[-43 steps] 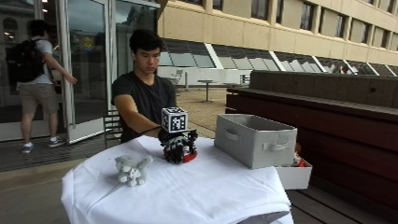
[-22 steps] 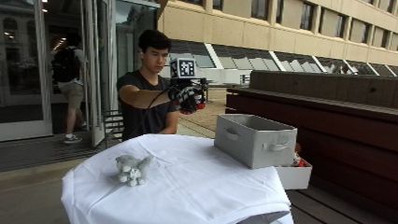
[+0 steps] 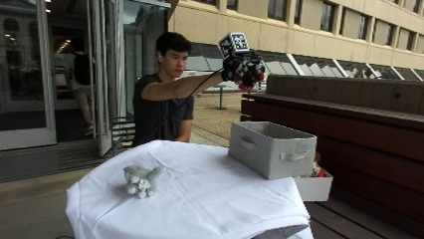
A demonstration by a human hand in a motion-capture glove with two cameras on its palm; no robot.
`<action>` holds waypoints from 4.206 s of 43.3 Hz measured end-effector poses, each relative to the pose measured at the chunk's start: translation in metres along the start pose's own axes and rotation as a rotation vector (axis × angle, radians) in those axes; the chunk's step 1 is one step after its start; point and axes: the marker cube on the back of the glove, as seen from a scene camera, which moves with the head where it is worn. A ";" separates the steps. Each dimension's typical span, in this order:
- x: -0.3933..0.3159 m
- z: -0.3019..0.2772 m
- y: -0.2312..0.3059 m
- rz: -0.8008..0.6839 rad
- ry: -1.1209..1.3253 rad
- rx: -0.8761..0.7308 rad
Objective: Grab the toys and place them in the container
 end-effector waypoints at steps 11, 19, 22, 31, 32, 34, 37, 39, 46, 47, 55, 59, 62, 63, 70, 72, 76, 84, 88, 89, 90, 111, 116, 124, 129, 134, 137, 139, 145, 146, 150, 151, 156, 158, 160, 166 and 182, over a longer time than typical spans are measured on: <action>-0.044 0.062 0.002 -0.114 -0.047 -0.092; -0.059 0.087 0.012 -0.102 -0.059 -0.226; -0.047 0.091 0.004 -0.107 -0.045 -0.235; -0.028 0.081 0.003 -0.121 0.022 -0.219; -0.028 0.077 0.007 -0.120 0.037 -0.218; -0.020 0.071 0.010 -0.115 0.067 -0.212; -0.002 0.063 0.012 -0.100 0.100 -0.209; 0.014 0.060 0.010 -0.091 0.112 -0.208; 0.087 0.048 0.004 -0.056 0.184 -0.173; 0.102 0.047 0.003 -0.051 0.200 -0.164; 0.232 0.050 0.009 0.027 0.243 -0.200; 0.296 0.055 0.016 0.114 0.233 -0.220; 0.330 0.061 0.021 0.146 0.222 -0.235; 0.340 0.064 0.023 0.153 0.221 -0.242; 0.399 0.094 0.038 0.268 0.226 -0.272; 0.413 0.103 0.041 0.267 0.216 -0.275; 0.441 0.121 0.047 0.193 0.192 -0.290; 0.473 0.163 0.067 0.276 0.212 -0.281; 0.484 0.186 0.079 0.304 0.219 -0.307; 0.486 0.192 0.082 0.311 0.221 -0.311; 0.488 0.197 0.086 0.314 0.222 -0.322; 0.505 0.254 0.116 0.345 0.320 -0.272; 0.499 0.247 0.117 0.314 0.390 -0.242; 0.482 0.233 0.121 0.366 0.437 -0.293; 0.463 0.217 0.131 0.373 0.325 -0.363; 0.440 0.187 0.133 0.356 0.304 -0.393; 0.425 0.163 0.130 0.340 0.296 -0.367; 0.413 0.143 0.125 0.347 0.294 -0.332; 0.380 0.095 0.103 0.352 0.294 -0.224; 0.374 0.088 0.100 0.340 0.293 -0.216; 0.346 0.060 0.089 0.313 0.281 -0.184; 0.336 0.052 0.087 0.323 0.276 -0.195; 0.290 0.018 0.076 0.291 0.251 -0.191; 0.275 0.011 0.067 0.247 0.248 -0.129; 0.260 0.005 0.061 0.237 0.241 -0.100; 0.202 -0.009 0.049 0.200 0.194 -0.081; 0.050 -0.009 0.015 0.064 0.132 -0.040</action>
